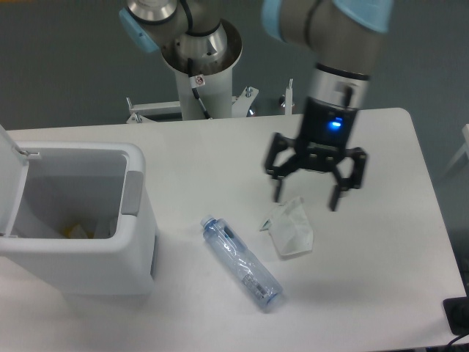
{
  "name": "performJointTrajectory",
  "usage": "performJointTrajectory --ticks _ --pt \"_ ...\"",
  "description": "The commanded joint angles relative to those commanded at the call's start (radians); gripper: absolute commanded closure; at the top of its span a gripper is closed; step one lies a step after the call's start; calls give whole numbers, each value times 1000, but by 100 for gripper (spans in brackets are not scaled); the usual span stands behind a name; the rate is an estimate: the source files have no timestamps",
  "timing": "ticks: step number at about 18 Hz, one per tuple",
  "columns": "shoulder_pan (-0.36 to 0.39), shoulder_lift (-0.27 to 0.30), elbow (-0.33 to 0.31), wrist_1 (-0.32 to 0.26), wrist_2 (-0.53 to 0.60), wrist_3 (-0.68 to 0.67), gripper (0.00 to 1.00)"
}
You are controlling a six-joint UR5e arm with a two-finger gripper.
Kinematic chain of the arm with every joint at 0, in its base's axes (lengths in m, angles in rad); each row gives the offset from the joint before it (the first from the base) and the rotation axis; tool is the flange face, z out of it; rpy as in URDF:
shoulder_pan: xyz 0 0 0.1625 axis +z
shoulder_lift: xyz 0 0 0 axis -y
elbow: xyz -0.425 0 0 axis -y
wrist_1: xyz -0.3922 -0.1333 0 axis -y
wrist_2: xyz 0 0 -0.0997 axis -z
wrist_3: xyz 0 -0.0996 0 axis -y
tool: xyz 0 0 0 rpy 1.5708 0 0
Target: Open the trash can
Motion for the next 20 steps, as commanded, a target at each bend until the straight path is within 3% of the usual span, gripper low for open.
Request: performJointTrajectory --ticks 6,12,18,20 --pt "-14 -78 15 -17 316 235 0" --pt "-14 -84 23 -34 413 419 0" --pt "-24 -111 109 -195 496 571 0" --pt "-24 -111 104 -198 499 597 0"
